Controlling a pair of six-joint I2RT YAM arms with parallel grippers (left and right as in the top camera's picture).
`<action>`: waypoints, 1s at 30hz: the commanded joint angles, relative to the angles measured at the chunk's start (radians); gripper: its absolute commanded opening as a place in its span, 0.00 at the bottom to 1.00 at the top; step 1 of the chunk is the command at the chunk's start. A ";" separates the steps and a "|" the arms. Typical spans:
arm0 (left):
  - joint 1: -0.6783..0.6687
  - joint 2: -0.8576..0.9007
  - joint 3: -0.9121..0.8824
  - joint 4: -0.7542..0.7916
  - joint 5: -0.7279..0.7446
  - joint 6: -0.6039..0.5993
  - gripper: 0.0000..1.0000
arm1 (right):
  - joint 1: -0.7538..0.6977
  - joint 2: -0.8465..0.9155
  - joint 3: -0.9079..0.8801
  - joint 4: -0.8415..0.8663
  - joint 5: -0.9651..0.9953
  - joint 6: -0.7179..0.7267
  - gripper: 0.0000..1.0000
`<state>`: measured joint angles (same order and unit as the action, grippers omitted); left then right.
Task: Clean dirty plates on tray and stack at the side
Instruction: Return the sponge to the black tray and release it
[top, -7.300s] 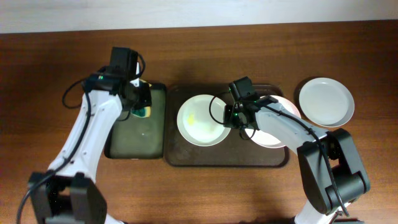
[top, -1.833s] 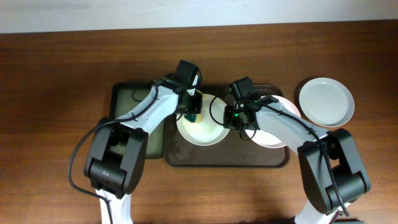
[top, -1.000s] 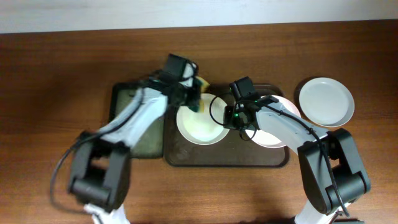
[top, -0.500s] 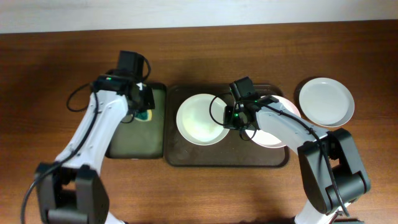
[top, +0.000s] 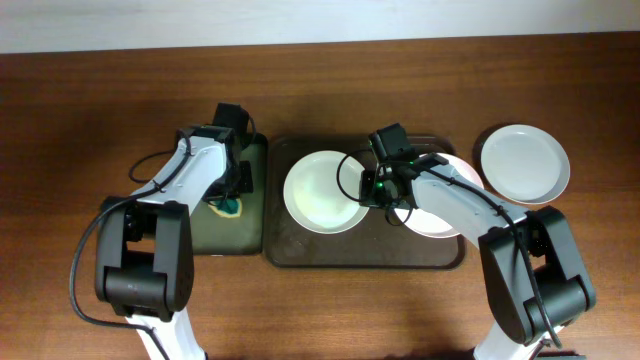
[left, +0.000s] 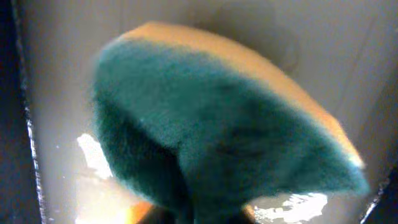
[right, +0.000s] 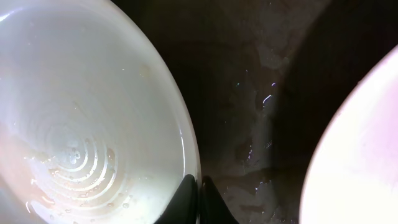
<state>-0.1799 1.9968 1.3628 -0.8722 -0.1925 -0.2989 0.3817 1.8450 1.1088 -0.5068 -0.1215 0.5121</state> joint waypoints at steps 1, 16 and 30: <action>0.016 0.002 0.013 -0.017 -0.026 0.005 0.67 | 0.011 0.008 -0.006 -0.002 -0.005 -0.010 0.04; 0.040 -0.172 0.202 -0.191 0.041 -0.001 0.82 | 0.011 0.008 -0.006 -0.005 -0.005 -0.010 0.08; 0.043 -0.355 0.205 -0.177 0.042 -0.006 1.00 | 0.011 0.008 -0.006 -0.016 -0.001 -0.010 0.23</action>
<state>-0.1432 1.6440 1.5555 -1.0512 -0.1604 -0.3004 0.3836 1.8450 1.1084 -0.5205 -0.1215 0.5034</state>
